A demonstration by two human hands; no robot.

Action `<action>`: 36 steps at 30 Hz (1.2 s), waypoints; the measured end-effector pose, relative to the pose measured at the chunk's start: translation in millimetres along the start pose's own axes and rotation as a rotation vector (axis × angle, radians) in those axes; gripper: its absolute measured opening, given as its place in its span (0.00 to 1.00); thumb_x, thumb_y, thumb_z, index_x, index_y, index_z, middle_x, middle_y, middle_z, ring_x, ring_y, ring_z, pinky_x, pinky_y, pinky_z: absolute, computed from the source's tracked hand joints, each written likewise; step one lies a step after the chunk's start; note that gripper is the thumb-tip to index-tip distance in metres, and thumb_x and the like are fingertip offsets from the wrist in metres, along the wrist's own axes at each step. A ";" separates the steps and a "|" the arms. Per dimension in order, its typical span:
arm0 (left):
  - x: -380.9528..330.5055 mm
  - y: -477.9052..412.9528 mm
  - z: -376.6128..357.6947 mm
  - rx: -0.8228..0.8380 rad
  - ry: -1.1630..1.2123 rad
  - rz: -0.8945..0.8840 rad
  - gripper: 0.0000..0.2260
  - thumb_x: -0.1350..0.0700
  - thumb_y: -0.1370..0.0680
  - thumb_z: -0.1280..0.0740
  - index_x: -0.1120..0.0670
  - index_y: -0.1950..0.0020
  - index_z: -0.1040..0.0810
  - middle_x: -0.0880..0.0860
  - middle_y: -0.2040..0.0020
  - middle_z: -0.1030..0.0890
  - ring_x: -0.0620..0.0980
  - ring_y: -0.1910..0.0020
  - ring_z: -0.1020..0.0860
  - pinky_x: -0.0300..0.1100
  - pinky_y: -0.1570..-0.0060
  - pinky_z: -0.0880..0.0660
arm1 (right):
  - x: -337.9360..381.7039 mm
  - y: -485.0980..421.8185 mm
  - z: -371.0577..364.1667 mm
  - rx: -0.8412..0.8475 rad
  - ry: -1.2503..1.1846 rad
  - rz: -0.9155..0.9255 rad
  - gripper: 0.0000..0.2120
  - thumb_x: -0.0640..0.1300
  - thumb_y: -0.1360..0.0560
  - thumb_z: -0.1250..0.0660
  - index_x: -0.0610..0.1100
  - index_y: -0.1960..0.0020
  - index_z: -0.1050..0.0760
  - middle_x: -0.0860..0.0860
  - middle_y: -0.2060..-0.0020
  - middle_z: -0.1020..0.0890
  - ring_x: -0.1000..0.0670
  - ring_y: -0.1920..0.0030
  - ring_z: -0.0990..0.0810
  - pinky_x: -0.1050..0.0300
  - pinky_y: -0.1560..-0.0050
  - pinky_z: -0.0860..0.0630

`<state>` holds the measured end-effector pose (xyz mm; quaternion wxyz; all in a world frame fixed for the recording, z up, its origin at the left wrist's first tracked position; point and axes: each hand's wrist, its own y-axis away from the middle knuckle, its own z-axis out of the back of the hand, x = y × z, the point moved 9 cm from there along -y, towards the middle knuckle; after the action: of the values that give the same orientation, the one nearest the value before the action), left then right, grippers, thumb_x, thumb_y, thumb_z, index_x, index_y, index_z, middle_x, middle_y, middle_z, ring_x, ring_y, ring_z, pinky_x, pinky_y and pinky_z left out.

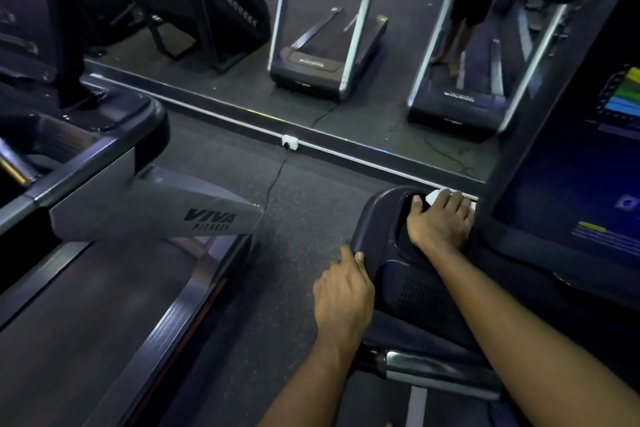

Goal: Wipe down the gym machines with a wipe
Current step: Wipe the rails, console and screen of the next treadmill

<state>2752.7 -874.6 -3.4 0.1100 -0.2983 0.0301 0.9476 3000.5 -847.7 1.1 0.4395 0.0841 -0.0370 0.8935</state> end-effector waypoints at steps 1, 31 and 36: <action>-0.5 0.6 -0.2 0.000 0.009 -0.007 0.17 0.47 0.14 0.53 0.54 0.38 0.30 0.55 0.52 0.18 0.58 0.54 0.19 0.52 0.55 0.26 | -2.9 -0.4 1.1 0.017 -0.015 -0.017 0.36 0.60 0.17 0.49 0.34 0.20 0.47 0.37 0.20 0.45 0.40 0.20 0.49 0.46 0.22 0.53; -1.4 0.1 2.7 0.020 0.066 -0.053 0.15 0.50 0.13 0.50 0.57 0.41 0.28 0.58 0.52 0.17 0.58 0.54 0.19 0.49 0.56 0.29 | -17.5 96.4 1.1 0.270 0.146 0.029 0.43 0.66 0.19 0.62 0.33 0.20 0.59 0.39 0.19 0.56 0.44 0.18 0.59 0.48 0.19 0.60; -2.9 -1.4 0.0 0.030 0.063 -0.072 0.14 0.50 0.14 0.49 0.57 0.41 0.30 0.58 0.51 0.18 0.58 0.53 0.20 0.50 0.56 0.29 | -21.9 130.5 11.2 0.152 0.032 0.197 0.40 0.65 0.18 0.57 0.35 0.20 0.44 0.40 0.20 0.41 0.46 0.19 0.46 0.49 0.20 0.50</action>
<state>2755.4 -873.9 -1.7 0.1474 -0.3271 0.0370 0.9327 2911.6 -946.1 9.1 0.3424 0.0991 0.0298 0.9338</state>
